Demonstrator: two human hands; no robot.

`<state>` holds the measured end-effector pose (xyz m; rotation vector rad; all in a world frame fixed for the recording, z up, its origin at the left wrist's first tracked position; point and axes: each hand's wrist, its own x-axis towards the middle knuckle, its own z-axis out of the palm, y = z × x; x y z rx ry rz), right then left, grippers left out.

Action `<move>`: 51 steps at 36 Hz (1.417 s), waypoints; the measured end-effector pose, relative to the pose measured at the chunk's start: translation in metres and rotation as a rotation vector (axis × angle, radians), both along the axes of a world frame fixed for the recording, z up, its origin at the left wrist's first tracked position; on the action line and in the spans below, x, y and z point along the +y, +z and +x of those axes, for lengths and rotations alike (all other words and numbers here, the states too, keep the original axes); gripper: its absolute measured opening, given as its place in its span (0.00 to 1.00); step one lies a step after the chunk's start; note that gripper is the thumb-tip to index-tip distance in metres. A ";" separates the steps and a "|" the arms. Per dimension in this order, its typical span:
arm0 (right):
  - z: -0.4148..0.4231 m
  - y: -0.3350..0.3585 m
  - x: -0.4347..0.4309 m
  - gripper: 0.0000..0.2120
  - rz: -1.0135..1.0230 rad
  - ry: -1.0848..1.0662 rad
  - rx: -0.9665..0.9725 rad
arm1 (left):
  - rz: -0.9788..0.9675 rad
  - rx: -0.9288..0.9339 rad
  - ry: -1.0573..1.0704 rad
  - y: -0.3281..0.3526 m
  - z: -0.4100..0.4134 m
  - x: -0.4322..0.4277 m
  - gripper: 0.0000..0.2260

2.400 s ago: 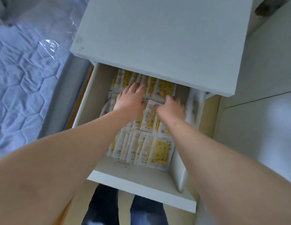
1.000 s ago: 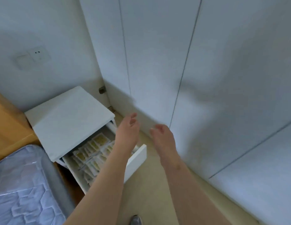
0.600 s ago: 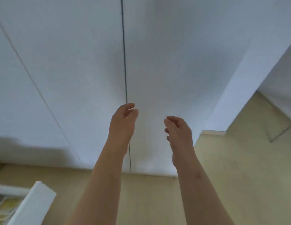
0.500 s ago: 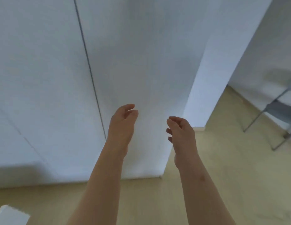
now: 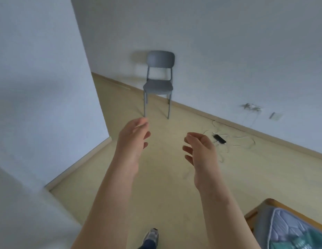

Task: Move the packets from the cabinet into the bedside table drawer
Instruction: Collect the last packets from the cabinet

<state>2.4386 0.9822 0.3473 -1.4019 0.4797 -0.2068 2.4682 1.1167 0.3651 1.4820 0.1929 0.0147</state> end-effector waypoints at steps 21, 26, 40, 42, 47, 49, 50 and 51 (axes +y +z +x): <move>0.152 -0.011 -0.235 0.05 0.141 -0.665 0.059 | 0.079 0.094 -0.651 -0.018 0.230 -0.279 0.07; 0.182 -0.014 -0.319 0.05 0.155 -0.741 0.011 | 0.089 0.077 -0.731 -0.020 0.264 -0.367 0.07; 0.264 0.012 -0.577 0.05 0.121 -0.861 -0.053 | 0.091 0.050 -0.862 0.008 0.356 -0.632 0.05; 0.277 0.009 -0.609 0.05 0.129 -0.867 -0.050 | 0.089 0.059 -0.876 0.007 0.371 -0.666 0.05; 0.316 0.000 -0.695 0.05 0.122 -0.929 -0.056 | 0.087 0.030 -0.978 -0.001 0.410 -0.767 0.05; 0.330 0.000 -0.731 0.05 0.118 -0.970 -0.062 | 0.085 0.012 -1.044 -0.002 0.421 -0.812 0.06; 0.335 0.001 -0.748 0.05 0.119 -0.990 -0.058 | 0.093 0.008 -1.079 -0.001 0.425 -0.834 0.06; 0.339 0.002 -0.764 0.04 0.119 -1.008 -0.053 | 0.104 0.006 -1.115 0.000 0.427 -0.854 0.06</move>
